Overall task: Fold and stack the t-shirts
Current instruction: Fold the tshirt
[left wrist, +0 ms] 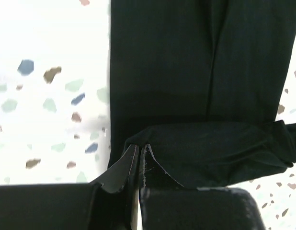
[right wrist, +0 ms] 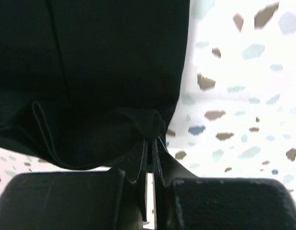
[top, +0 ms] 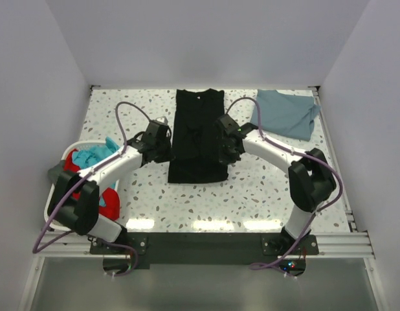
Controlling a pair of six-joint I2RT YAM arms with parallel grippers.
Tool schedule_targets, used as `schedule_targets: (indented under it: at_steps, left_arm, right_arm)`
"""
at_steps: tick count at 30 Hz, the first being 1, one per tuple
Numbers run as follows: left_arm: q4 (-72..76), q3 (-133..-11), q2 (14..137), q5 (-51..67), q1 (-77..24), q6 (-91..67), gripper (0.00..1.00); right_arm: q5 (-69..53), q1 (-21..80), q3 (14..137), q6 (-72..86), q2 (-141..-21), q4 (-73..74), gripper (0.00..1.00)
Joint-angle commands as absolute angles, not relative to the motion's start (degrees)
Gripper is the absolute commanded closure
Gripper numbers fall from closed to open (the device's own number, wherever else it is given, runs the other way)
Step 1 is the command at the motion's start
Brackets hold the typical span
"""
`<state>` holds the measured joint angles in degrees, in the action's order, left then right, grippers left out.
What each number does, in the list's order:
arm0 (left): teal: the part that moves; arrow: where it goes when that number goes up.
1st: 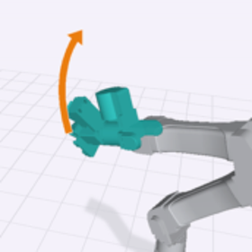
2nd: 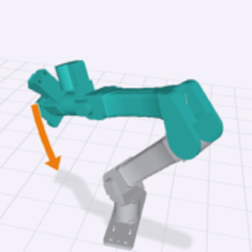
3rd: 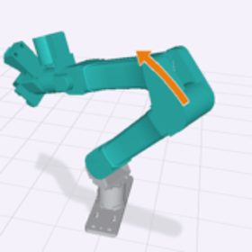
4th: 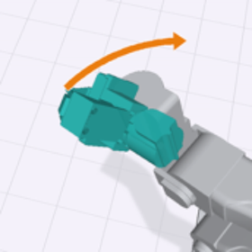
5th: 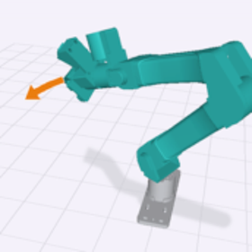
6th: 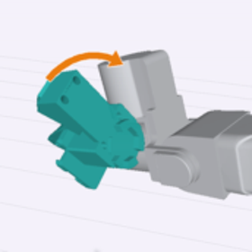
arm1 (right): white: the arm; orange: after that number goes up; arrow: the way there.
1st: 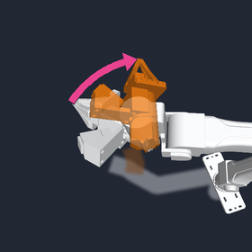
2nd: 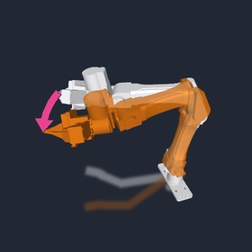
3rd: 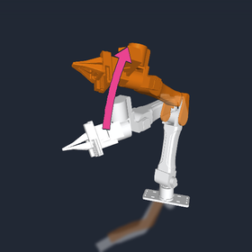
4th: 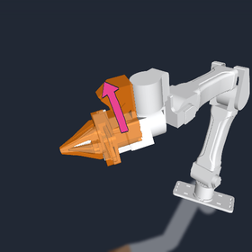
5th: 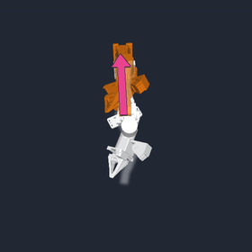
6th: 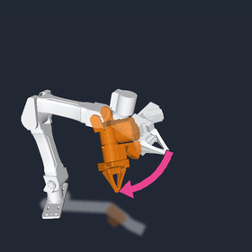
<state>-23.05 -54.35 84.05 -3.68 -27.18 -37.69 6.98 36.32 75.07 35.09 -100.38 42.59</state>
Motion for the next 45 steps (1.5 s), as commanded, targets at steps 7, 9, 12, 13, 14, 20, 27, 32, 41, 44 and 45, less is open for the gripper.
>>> schedule_targets:
  at_steps: [7, 9, 12, 13, 14, 20, 27, 32, 41, 44, 45]
  left_arm:
    - [-14.94, -66.51, 95.17, 2.98, -20.14, -32.09, 1.00]
    - [-15.29, -68.63, 97.02, 3.51, -19.17, -31.73, 1.00]
    - [-14.16, -71.88, 100.62, 4.92, -17.76, -31.47, 1.00]
    - [-13.80, -72.68, 101.50, 6.31, -17.14, -31.20, 1.00]
    - [-14.06, -73.56, 102.56, 6.76, -16.88, -31.11, 1.00]
    - [-14.59, -78.31, 108.36, 9.14, -15.73, -30.15, 1.00]
    - [-13.97, -81.21, 111.70, 9.84, -14.42, -29.88, 0.91]
    - [-13.71, -83.76, 110.57, 8.97, -13.54, -30.32, 0.29]
    - [-14.15, -77.09, 101.61, 7.21, -13.54, -26.99, 0.23]
    - [-13.98, -72.08, 98.36, 8.35, -13.54, -25.93, 0.26]
    - [-13.71, -69.46, 96.78, 8.70, -13.54, -25.75, 0.27]
  right_arm:
    - [7.65, 31.74, 89.29, 31.73, -108.89, 43.41, 1.00]
    - [7.65, 31.12, 92.00, 31.38, -110.03, 43.77, 1.00]
    - [7.03, 29.80, 94.56, 31.11, -112.06, 44.12, 1.00]
    - [6.94, 29.36, 95.18, 31.03, -113.02, 44.38, 1.00]
    - [6.86, 29.01, 95.79, 30.94, -113.55, 44.65, 1.00]
    - [6.24, 27.69, 100.45, 30.06, -118.38, 45.96, 1.00]
    - [5.19, 26.02, 106.86, 30.76, -122.60, 47.28, 0.98]
    - [4.57, 24.79, 111.35, 31.38, -122.43, 47.29, 0.38]
    - [3.87, 23.91, 109.17, 30.76, -114.88, 44.74, 0.09]
    - [2.64, 23.91, 101.11, 30.85, -111.38, 43.07, 0.15]
    - [2.38, 23.99, 99.25, 31.02, -110.31, 42.46, 0.17]
